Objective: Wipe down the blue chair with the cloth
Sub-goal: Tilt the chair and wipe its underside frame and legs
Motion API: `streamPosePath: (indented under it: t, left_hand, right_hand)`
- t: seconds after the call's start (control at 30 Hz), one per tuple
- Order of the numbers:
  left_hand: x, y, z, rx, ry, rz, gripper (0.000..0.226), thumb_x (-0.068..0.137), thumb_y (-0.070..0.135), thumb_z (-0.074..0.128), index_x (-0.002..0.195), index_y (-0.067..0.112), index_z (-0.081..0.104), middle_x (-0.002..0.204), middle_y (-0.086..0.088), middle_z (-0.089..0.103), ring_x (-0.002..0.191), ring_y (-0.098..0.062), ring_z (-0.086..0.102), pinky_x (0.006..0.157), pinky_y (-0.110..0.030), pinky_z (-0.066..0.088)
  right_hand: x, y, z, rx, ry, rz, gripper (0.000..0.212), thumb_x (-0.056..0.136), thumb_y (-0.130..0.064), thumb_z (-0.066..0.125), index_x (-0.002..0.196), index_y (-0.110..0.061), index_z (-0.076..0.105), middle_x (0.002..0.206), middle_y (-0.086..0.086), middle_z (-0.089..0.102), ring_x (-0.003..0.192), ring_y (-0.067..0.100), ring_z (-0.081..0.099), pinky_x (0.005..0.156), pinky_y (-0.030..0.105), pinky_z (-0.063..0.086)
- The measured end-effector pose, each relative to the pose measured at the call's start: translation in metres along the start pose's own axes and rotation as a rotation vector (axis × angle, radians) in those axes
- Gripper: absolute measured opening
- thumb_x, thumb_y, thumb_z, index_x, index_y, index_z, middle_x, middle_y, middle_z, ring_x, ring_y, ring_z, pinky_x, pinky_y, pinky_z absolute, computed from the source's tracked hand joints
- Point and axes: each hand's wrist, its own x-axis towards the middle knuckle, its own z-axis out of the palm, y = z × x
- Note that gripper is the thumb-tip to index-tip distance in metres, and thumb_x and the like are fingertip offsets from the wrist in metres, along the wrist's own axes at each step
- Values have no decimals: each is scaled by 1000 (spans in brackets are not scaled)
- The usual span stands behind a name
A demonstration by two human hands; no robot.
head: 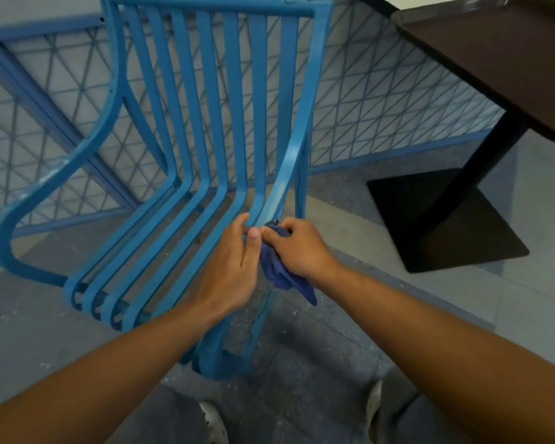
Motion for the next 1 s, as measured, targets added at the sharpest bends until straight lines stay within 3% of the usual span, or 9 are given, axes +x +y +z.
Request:
streamPosePath:
  t: [0.07, 0.17, 0.27, 0.37, 0.53, 0.63, 0.7, 0.83, 1.0]
  left_hand:
    - [-26, -4, -4, 35, -11, -32, 67, 100, 56, 21, 156, 21, 27, 145, 17, 34, 128, 7, 33, 96, 0, 26]
    - [-56, -14, -3, 150, 29, -46, 65, 104, 57, 20, 155, 20, 31, 155, 4, 41, 139, -11, 40, 113, -29, 35]
    - [-60, -20, 1, 248, 78, -61, 58, 103, 53, 35, 150, 20, 37, 139, -1, 56, 126, -19, 55, 104, -41, 48]
    - [-53, -21, 1, 332, 99, -9, 47, 97, 50, 53, 135, 22, 50, 114, 2, 64, 102, -19, 64, 83, -41, 57]
    - [-51, -20, -3, 329, 95, 31, 45, 94, 41, 66, 132, 21, 52, 107, 9, 62, 96, -15, 62, 80, -33, 55]
    - [-52, -17, -2, 346, 101, 22, 48, 92, 40, 69, 132, 18, 53, 104, 10, 58, 94, -15, 61, 78, -29, 52]
    - [-52, -17, -2, 354, 100, 17, 49, 92, 40, 70, 131, 17, 53, 104, 7, 61, 93, -16, 62, 79, -29, 53]
    - [-55, -16, -3, 337, 79, 37, 46, 92, 38, 70, 130, 17, 54, 108, 2, 65, 97, -18, 63, 82, -31, 54]
    - [-52, -24, -7, 351, 22, 109, 52, 93, 43, 68, 134, 16, 54, 113, -1, 67, 102, -21, 63, 84, -32, 52]
  right_hand:
    - [-9, 2, 5, -28, -40, 10, 37, 96, -39, 67, 69, -17, 55, 64, -1, 56, 59, 8, 54, 57, 24, 40]
    - [2, -6, -1, 1, -61, 32, 40, 95, -34, 70, 64, -12, 57, 61, 9, 59, 50, 6, 53, 51, 19, 43]
    - [30, -16, -14, 79, 29, 75, 38, 92, -33, 73, 63, -13, 60, 60, 7, 62, 53, 9, 57, 58, 27, 49]
    - [57, -25, -28, 130, 72, 123, 31, 90, -29, 75, 72, -6, 64, 67, 9, 62, 61, 19, 60, 66, 40, 55]
    - [71, -25, -37, 351, -146, 293, 25, 91, -29, 75, 91, -5, 70, 83, 6, 72, 72, 20, 69, 62, 30, 60]
    - [70, -18, -33, 430, -173, 312, 37, 91, -27, 74, 110, 3, 69, 105, 17, 74, 94, 32, 72, 88, 44, 61]
    - [68, -17, -30, 457, -170, 295, 43, 90, -28, 75, 116, 6, 68, 116, 25, 71, 103, 38, 70, 95, 55, 56]
    - [65, -8, -34, 461, -146, 295, 35, 90, -31, 74, 111, -3, 67, 110, 27, 66, 92, 34, 65, 89, 56, 56]
    - [61, 7, -41, 503, -159, 299, 37, 91, -37, 72, 112, -10, 58, 108, 20, 53, 94, 37, 55, 77, 52, 54]
